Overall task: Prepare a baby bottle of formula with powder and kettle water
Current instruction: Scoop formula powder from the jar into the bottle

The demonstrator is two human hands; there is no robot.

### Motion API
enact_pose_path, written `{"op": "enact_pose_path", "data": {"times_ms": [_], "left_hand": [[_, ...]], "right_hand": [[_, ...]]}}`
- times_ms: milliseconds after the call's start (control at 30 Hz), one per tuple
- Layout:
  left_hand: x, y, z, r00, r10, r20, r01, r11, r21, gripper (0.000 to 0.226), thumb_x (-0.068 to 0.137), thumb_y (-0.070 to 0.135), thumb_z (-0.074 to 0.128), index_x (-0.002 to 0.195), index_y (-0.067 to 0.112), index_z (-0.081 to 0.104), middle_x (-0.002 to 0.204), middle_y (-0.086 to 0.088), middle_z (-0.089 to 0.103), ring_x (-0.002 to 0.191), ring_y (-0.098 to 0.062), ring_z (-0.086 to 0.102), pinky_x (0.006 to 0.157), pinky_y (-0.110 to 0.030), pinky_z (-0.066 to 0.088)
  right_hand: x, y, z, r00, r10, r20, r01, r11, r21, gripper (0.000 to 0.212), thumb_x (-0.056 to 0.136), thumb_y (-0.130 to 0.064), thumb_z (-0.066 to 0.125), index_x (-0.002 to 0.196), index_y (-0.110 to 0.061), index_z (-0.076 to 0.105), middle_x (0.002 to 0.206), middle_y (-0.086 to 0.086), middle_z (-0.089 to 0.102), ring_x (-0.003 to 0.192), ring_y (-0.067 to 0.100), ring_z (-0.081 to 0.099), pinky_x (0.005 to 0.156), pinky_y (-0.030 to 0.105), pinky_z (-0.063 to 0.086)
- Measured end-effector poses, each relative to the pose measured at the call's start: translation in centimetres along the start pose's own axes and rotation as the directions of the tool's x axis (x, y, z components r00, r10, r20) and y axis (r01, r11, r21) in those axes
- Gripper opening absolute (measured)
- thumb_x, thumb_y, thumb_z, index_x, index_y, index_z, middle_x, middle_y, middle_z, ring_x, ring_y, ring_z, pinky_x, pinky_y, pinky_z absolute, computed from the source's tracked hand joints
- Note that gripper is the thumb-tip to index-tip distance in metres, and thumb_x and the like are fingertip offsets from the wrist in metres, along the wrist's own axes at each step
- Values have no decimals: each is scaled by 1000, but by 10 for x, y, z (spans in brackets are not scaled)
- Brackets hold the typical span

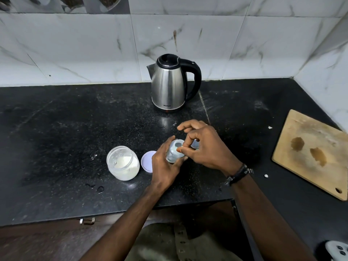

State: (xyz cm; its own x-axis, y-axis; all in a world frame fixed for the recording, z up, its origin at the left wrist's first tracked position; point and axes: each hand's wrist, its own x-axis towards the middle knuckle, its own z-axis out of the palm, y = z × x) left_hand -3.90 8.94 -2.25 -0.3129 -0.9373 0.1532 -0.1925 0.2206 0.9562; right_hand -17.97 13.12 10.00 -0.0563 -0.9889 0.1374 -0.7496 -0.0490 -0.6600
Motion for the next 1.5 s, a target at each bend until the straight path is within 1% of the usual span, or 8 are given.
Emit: {"op": "enact_pose_path", "data": {"times_ms": [367,500,600,733,867,1200,1333,1500], "left_hand": [[-1,-3,-1,999,38,-19,-39,998,-53,67,77,34,83,135,8,62,126,-2,73,118,-13,69,102,-34,55],[0,-4,0,998,63,-31,-65,996,-61,51,81,13,81,129,7,64,121,-5,74,114,-17,70,100,-39,56],[-1,-6,-1,997,67,-34,-69,995,-68,51,82,6,84,128,7,65,120,-5,74,113,-15,71,99,-33,56],[0,-8,0,996,77,-50,-81,993,-84,48,83,4,82,128,8,65,121,-3,74,113,-16,71,99,-35,56],[-2,-12,0,998,50,-48,-54,995,-89,53,82,-1,84,130,7,64,125,-4,74,118,-17,70,104,-36,55],[-3,-12,0,996,85,-30,-88,992,-93,48,83,-4,80,127,6,65,121,-5,75,114,-18,71,100,-37,56],[-3,-14,0,998,62,-22,-64,993,-94,47,84,0,82,128,9,65,121,-4,74,115,-20,71,100,-35,55],[-3,-11,1,998,66,-3,-66,992,-108,48,80,0,83,123,14,66,116,0,75,109,-14,71,95,-27,54]], "right_hand": [[0,-2,3,999,-41,-5,40,987,-155,18,74,-17,82,61,-14,70,126,-3,62,113,16,52,94,33,47],[-1,-6,0,994,-88,64,95,990,-106,19,72,-14,83,60,-17,70,124,-8,63,111,8,52,88,14,44],[0,-5,3,995,-86,52,93,983,-159,17,72,-16,82,59,-14,71,124,-5,64,113,14,51,91,30,48],[-3,-8,2,991,-113,71,118,990,-79,20,71,-9,81,58,-19,70,121,-10,66,111,7,53,91,16,43],[-2,-5,4,993,-100,64,108,985,-132,18,72,-14,81,57,-16,70,122,-9,67,111,10,51,90,31,48],[-6,-6,5,992,-98,76,100,995,-22,19,70,-11,81,59,-23,71,116,-11,69,110,7,54,92,23,46],[-4,-2,9,993,-114,14,115,987,-116,16,71,-12,80,58,-16,71,115,-8,69,108,10,52,87,33,50],[-7,-3,7,998,-32,48,28,995,98,14,71,-10,81,61,-15,73,112,-13,69,107,5,56,90,31,51]]}}
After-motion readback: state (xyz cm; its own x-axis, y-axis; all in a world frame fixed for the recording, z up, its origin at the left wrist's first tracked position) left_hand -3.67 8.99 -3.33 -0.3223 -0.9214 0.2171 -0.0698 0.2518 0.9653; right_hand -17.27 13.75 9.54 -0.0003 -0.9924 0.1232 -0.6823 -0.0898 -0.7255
